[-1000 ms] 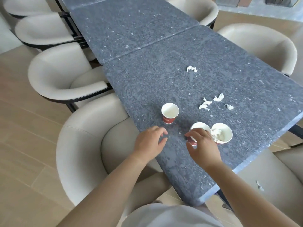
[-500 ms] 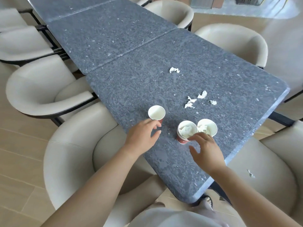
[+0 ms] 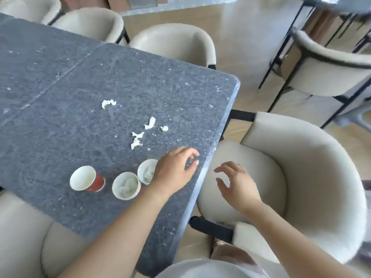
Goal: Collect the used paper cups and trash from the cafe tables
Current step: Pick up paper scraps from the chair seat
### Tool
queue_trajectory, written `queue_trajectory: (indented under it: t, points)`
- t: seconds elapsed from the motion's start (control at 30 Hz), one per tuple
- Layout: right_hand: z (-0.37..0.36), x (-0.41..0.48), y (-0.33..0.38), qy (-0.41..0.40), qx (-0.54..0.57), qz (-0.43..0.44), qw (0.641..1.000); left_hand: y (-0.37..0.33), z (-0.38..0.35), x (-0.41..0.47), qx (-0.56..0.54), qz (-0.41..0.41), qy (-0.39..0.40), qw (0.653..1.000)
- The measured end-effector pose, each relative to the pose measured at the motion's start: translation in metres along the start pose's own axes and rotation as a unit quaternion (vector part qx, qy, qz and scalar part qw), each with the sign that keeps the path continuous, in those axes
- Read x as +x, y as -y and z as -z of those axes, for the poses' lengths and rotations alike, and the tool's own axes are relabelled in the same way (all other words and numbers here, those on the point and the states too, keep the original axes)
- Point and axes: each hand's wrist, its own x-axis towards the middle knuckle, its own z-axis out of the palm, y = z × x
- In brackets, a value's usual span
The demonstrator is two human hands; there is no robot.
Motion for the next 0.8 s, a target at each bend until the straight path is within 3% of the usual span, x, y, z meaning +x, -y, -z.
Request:
queue_trajectory:
  t: [0.43, 0.6, 0.8]
  points:
    - [0.048, 0.015, -0.175, -0.043, -0.021, -0.126, 0.991, -0.072, -0.143, 0.129, 0.004, -0.052, 0.125, 0.991]
    - [0.027, 0.016, -0.230, -0.025, -0.006, -0.154, 0.988, -0.065, -0.174, 0.155, 0.066, -0.069, 0.142, 0.985]
    - [-0.024, 0.015, -0.290, 0.024, 0.012, -0.143, 0.989, -0.048, -0.242, 0.164, 0.097, -0.077, 0.227, 0.966]
